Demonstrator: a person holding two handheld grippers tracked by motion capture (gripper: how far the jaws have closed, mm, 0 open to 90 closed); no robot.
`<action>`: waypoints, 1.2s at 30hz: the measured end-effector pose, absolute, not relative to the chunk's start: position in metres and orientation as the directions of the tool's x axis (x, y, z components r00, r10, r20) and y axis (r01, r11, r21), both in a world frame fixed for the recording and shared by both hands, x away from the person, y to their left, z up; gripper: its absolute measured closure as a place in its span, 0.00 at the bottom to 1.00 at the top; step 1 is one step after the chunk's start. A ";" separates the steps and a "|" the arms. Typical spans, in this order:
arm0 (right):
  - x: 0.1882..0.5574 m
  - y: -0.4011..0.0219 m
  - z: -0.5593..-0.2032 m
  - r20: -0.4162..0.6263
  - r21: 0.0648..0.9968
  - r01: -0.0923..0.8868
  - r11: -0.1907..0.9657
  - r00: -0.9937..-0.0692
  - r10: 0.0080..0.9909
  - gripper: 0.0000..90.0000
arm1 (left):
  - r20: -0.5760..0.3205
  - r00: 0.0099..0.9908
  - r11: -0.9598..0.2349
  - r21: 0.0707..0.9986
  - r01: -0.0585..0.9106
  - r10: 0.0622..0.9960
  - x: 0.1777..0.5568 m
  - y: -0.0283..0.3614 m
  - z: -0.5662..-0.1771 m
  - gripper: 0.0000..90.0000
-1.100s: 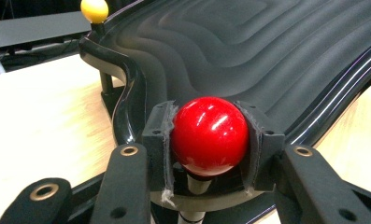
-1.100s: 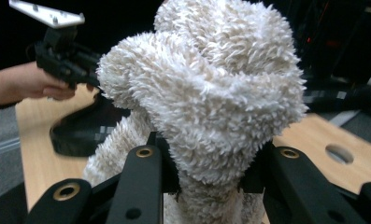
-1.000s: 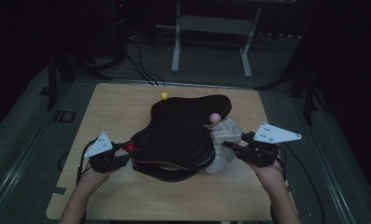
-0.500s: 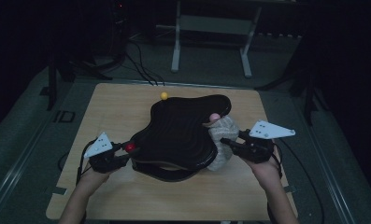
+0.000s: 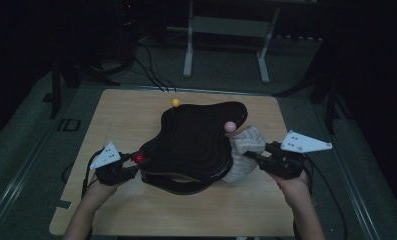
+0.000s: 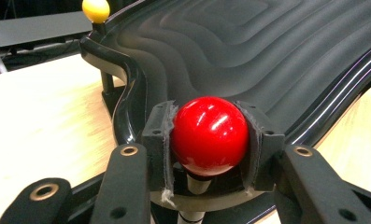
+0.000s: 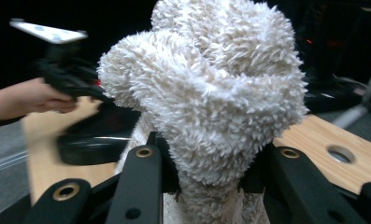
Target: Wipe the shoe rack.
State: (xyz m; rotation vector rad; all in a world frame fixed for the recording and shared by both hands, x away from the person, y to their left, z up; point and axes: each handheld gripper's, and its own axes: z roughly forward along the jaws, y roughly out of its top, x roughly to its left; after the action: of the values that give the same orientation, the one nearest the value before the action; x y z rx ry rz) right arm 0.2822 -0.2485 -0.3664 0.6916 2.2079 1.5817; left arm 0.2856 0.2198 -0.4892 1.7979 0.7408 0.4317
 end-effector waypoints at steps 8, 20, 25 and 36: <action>0.242 -0.234 -0.376 -0.020 0.936 0.153 0.317 -0.876 0.482 0.75 | -0.063 0.737 -0.217 0.936 0.277 0.673 0.286 0.220 -0.489 0.67; 0.219 -0.227 -0.373 -0.011 0.944 0.132 0.303 -0.903 0.429 0.75 | -0.061 0.737 -0.214 0.938 0.273 0.673 0.285 0.220 -0.489 0.67; 0.183 -0.193 -0.372 -0.009 0.934 0.059 0.354 -0.982 0.187 0.73 | -0.061 0.736 -0.214 0.938 0.274 0.675 0.285 0.219 -0.489 0.67; 0.210 -0.216 -0.363 -0.184 0.920 0.045 0.390 -0.829 0.529 0.73 | -0.063 0.739 -0.211 0.939 0.272 0.671 0.284 0.219 -0.490 0.67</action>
State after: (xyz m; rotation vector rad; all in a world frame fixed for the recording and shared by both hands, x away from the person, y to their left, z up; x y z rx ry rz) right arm 0.2099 -0.2157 -0.3635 0.4923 2.2011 1.4363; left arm 0.2838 0.2188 -0.4896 1.7941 0.7389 0.4341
